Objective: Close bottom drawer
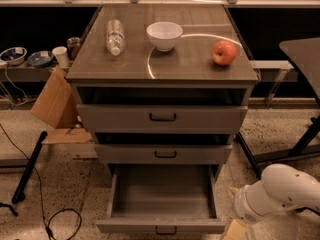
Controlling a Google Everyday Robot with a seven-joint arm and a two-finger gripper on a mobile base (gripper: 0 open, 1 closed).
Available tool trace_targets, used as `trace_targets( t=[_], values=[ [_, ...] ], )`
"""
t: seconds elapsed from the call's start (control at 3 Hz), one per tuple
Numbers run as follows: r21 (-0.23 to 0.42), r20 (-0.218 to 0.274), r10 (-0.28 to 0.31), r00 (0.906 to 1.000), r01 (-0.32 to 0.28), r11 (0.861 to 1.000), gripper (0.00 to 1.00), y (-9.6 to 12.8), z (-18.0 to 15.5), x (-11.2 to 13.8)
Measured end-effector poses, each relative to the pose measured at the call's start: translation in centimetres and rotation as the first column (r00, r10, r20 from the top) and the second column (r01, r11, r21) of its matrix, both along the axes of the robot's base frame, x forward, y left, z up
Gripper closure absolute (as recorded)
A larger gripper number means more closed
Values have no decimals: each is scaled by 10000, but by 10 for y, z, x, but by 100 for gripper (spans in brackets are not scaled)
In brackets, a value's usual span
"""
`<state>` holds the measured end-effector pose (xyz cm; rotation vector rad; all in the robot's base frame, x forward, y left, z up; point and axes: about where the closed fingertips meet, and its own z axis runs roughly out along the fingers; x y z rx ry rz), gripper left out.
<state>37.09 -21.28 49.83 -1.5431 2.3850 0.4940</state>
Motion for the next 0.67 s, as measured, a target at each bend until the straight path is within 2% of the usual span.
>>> trace_targets(
  t=[0.33,0.67],
  values=[
    [176,-722,-402,9966,416,9990,0,2,-67,-15],
    [466,-1944,-1179,9738,1293,9905,0,5,-148,-39]
  ],
)
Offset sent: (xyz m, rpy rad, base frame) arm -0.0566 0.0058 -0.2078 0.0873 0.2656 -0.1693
